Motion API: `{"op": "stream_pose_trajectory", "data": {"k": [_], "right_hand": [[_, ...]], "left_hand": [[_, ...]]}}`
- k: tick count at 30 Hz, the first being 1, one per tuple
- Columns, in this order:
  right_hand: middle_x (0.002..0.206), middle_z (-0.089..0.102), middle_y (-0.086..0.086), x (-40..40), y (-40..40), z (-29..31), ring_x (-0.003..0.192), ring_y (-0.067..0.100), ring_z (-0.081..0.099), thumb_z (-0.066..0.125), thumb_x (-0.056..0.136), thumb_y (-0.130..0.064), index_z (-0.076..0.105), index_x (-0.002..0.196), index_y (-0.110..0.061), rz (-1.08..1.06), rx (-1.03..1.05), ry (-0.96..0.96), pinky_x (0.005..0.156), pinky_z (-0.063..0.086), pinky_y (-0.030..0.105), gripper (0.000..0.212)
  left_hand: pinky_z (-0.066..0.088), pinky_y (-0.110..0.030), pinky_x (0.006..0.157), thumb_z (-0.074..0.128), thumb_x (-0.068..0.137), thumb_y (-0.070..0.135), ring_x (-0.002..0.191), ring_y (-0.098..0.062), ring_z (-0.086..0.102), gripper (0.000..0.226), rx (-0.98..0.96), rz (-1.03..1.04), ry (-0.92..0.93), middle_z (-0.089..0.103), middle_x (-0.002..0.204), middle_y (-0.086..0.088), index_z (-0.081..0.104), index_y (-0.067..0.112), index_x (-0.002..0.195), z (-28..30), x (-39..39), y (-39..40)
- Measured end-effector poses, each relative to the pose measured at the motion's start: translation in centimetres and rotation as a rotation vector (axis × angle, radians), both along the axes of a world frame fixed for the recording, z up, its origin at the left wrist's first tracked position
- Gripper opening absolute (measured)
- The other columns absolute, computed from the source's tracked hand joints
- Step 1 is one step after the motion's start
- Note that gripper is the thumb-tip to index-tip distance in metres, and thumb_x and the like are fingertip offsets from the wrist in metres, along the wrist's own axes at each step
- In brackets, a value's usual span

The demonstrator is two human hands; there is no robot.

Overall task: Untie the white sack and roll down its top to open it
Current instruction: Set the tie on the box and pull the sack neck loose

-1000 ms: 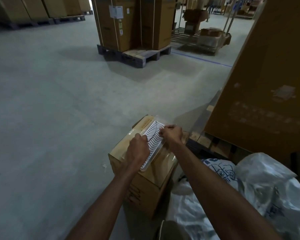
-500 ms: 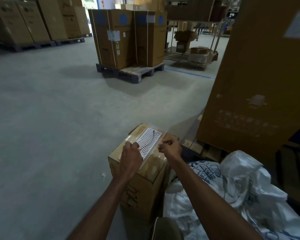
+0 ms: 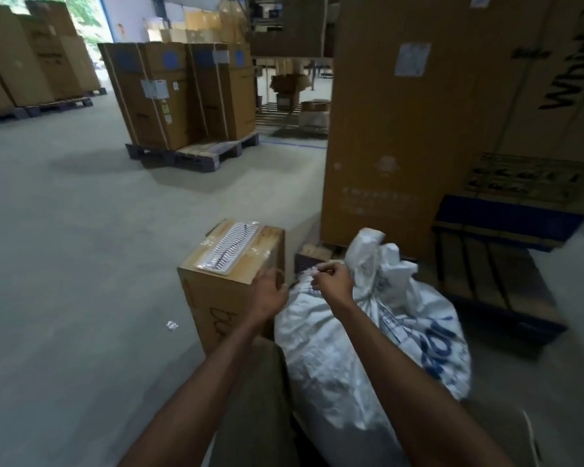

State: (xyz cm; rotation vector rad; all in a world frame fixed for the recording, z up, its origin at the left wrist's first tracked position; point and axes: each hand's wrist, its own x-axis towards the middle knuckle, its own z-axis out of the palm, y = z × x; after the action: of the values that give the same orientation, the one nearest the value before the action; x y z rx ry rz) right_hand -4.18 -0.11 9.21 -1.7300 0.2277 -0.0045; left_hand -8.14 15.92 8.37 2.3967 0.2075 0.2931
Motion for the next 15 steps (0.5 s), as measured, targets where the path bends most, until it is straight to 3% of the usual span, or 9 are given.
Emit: {"op": "stream_pose_trajectory", "data": {"k": [8, 15], "right_hand": [[0.09, 0.073, 0.014, -2.5, -8.3, -1.3, 0.077, 0.026, 0.074, 0.067, 0.085, 0.001, 0.067, 0.094, -0.007, -0.161, -0.004, 0.034, 0.071, 0.064, 0.037, 0.012], [0.086, 0.073, 0.004, 0.1, -15.5, -7.1, 0.08, 0.022, 0.072, 0.068, 0.079, -0.006, 0.069, 0.088, -0.015, -0.28, -0.117, 0.141, 0.081, 0.062, 0.044, 0.012]], "left_hand": [[0.052, -0.029, 0.084, 0.069, 0.087, 0.015, 0.096, -0.019, 0.065, 0.026, -0.05, -0.21, 0.013, 0.069, 0.108, -0.006, 0.07, 0.008, 0.112, -2.2, 0.6, -7.8], [0.05, -0.028, 0.081, 0.07, 0.085, 0.017, 0.097, -0.021, 0.066, 0.029, -0.074, -0.318, 0.129, 0.067, 0.109, -0.01, 0.07, 0.011, 0.113, -7.9, 6.3, -12.8]]}}
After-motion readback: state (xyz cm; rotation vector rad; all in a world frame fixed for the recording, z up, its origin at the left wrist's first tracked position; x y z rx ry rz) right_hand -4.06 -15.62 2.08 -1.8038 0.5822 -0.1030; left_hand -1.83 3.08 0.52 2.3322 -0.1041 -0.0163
